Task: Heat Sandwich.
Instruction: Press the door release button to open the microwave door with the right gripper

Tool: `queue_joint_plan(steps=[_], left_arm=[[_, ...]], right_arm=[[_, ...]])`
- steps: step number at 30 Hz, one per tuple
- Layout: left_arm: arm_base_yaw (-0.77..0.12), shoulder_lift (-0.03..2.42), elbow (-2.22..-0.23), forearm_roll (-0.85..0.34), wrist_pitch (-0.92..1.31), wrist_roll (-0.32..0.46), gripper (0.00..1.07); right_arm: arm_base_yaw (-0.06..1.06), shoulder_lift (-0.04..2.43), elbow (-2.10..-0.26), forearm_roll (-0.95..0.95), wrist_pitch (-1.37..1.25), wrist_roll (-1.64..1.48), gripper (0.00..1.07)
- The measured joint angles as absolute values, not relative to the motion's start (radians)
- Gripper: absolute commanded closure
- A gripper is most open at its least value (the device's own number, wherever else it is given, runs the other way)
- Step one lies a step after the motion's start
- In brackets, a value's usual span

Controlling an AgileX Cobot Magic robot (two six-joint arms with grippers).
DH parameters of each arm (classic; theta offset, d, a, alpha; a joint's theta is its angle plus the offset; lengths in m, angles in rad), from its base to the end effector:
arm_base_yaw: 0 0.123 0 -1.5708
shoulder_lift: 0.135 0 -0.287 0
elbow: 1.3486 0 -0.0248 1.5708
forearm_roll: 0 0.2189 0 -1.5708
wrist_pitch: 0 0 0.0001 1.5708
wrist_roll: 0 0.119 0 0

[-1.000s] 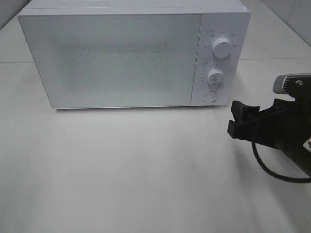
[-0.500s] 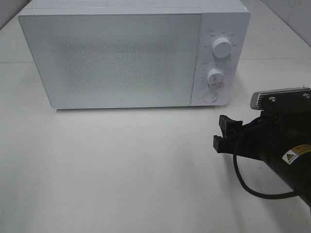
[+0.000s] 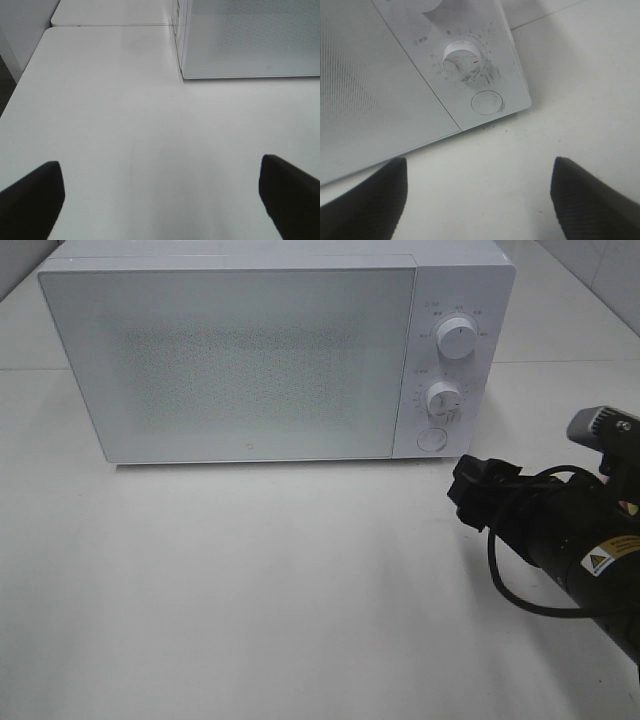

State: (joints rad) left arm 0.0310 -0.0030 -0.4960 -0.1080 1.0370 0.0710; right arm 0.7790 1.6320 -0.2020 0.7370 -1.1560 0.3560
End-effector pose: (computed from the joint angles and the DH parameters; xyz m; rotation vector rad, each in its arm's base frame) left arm -0.0088 -0.0113 0.2511 0.0437 2.0171 -0.0640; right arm 0.2072 0.1018 0.1683 0.3824 1.7932 0.4286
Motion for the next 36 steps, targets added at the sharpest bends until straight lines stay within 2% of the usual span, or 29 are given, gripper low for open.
queue_joint_plan(steps=[3, 8, 12, 16, 20, 21, 22, 25, 26, 27, 29, 36], left_arm=[[0.031, -0.003, -0.496, -0.108, 1.037, 0.071, 0.05], [0.031, -0.003, -0.496, -0.108, 1.037, 0.071, 0.05], [0.031, -0.003, -0.496, -0.108, 1.037, 0.071, 0.05], [0.031, -0.003, -0.496, -0.108, 1.037, 0.071, 0.05], [0.031, -0.003, -0.496, -0.108, 1.037, 0.071, 0.05], [0.031, -0.003, -0.496, -0.108, 1.037, 0.071, 0.05], [0.031, -0.003, -0.496, -0.108, 1.037, 0.071, 0.05], [0.031, -0.003, -0.496, -0.108, 1.037, 0.071, 0.05], [0.031, -0.003, -0.496, -0.108, 1.037, 0.071, 0.05], [0.031, -0.003, -0.496, -0.108, 1.037, 0.071, 0.05], [0.031, -0.003, -0.496, -0.108, 1.037, 0.071, 0.05], [0.031, -0.003, -0.496, -0.108, 1.037, 0.071, 0.05]], right_arm=[[0.779, 1.632, -0.202, 0.739, -1.156, 0.607, 0.31], [0.779, 1.632, -0.202, 0.739, -1.156, 0.802, 0.31], [0.779, 1.632, -0.202, 0.739, -1.156, 1.186, 0.31], [0.779, 1.632, -0.202, 0.739, -1.156, 1.302, 0.35], [0.779, 1.632, -0.202, 0.739, -1.156, 1.358, 0.46], [0.779, 1.632, -0.202, 0.739, -1.155, 1.362, 0.58], [0.779, 1.632, -0.202, 0.739, -1.155, 1.362, 0.58], [0.779, 1.632, -0.202, 0.739, -1.148, 1.363, 0.81], [0.779, 1.632, -0.202, 0.739, -1.148, 1.363, 0.97], [0.779, 1.632, -0.202, 0.739, -1.148, 1.363, 0.97], [0.779, 1.632, -0.202, 0.739, -1.146, 1.364, 1.07], [0.779, 1.632, -0.202, 0.739, -1.131, 1.375, 1.07]])
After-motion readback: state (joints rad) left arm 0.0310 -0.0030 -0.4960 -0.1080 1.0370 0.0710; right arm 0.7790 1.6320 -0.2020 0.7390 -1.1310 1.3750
